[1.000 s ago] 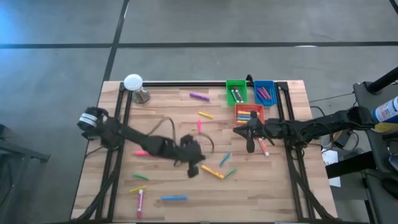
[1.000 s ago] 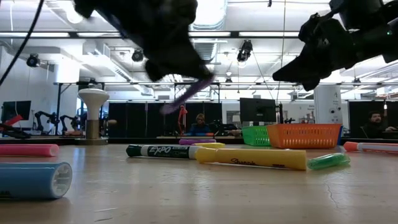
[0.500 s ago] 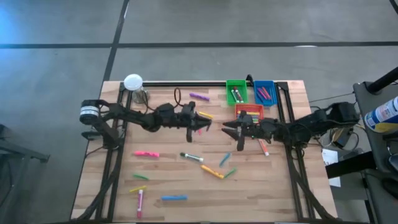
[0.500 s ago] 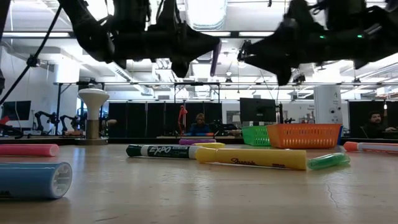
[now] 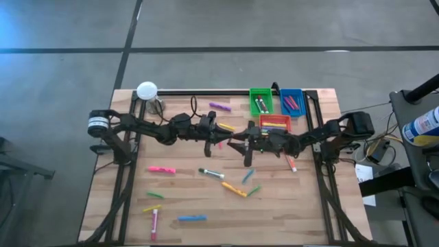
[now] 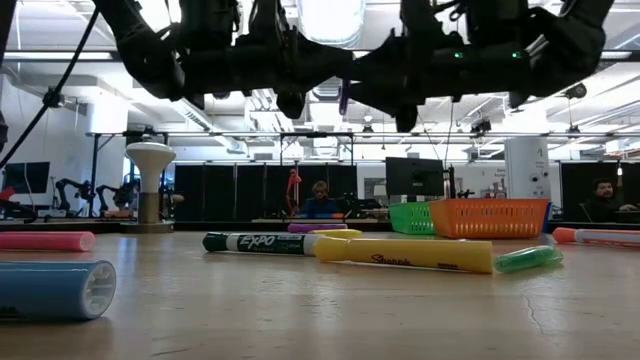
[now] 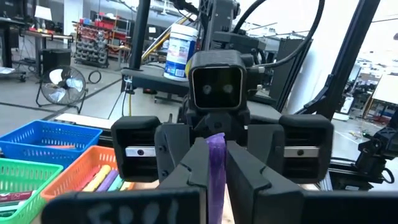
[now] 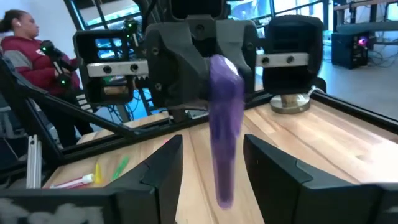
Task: Pick & Place Markers
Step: Put the violet pen into the blue bin
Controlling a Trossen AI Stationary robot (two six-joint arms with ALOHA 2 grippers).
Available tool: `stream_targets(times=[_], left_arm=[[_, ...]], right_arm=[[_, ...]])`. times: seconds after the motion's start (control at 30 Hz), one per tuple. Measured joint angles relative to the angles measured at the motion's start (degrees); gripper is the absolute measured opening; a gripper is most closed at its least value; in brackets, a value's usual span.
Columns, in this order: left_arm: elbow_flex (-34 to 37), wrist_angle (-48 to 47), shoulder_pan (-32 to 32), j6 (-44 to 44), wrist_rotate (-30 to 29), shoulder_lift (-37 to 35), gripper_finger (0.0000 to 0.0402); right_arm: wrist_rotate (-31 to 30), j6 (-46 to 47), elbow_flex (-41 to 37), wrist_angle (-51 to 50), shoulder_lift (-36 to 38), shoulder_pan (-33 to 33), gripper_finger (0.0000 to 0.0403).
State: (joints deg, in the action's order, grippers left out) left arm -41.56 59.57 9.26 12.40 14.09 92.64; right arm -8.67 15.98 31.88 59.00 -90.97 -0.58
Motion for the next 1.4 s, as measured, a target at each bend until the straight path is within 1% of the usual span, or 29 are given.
stream_targets(times=[0.13,0.37,0.53,0.6,0.67,0.77,0.83,0.9,0.97,1.03,1.13,1.23,1.33,1.4], left_arm=[[0.02,0.00,0.00,0.11,0.00,0.00,0.0026],[0.46,0.18,-0.04,1.15,-0.21,-0.28,0.0035],[0.79,-1.32,0.17,0.91,-1.13,-2.10,0.0064],[1.17,-2.49,0.45,-0.58,-1.33,-3.73,0.0075],[2.88,-2.65,0.80,-2.20,-1.33,-5.59,0.0083],[6.64,-2.10,1.64,-3.79,-1.33,-8.66,0.0087],[9.42,-0.76,2.39,-4.21,-1.33,-10.59,0.0088],[12.38,0.43,3.15,-4.27,-1.38,-12.36,0.0086],[14.99,1.72,3.77,-4.45,-1.87,-13.82,0.0082],[17.17,3.81,4.32,-4.48,-2.08,-14.92,0.0078],[19.41,5.99,5.02,-4.58,-2.12,-15.88,0.0070],[20.60,6.95,5.14,-5.04,-2.12,-16.19,0.0063],[21.28,6.86,5.10,-5.03,-2.08,-16.20,0.0058],[21.48,6.83,5.09,-5.02,-2.05,-16.20,0.0056]], right_arm=[[0.14,-0.10,1.22,-0.03,-0.69,0.02,0.0133],[-0.37,0.32,0.86,-0.11,-0.25,0.03,0.0041],[-0.46,0.54,0.75,-1.63,0.90,0.33,0.0038],[-0.40,0.65,0.72,-5.51,2.79,1.24,0.0038],[-1.39,1.79,0.70,-11.89,6.20,2.62,0.0041],[-4.37,2.97,0.70,-26.83,13.91,5.47,0.0044],[-6.88,3.73,0.70,-39.74,19.87,8.48,0.0044],[-9.34,4.95,0.70,-52.51,25.70,12.94,0.0044],[-10.93,6.34,0.70,-63.57,30.62,19.07,0.0045],[-11.07,6.36,0.70,-70.52,33.66,26.51,0.0045],[-10.12,3.99,0.70,-74.15,34.33,37.47,0.0046],[-7.75,0.81,0.70,-73.43,31.56,46.32,0.0046],[-7.01,-1.24,0.70,-72.74,26.92,52.06,0.0046],[-6.61,-2.90,0.76,-72.29,23.60,54.26,0.0046]])
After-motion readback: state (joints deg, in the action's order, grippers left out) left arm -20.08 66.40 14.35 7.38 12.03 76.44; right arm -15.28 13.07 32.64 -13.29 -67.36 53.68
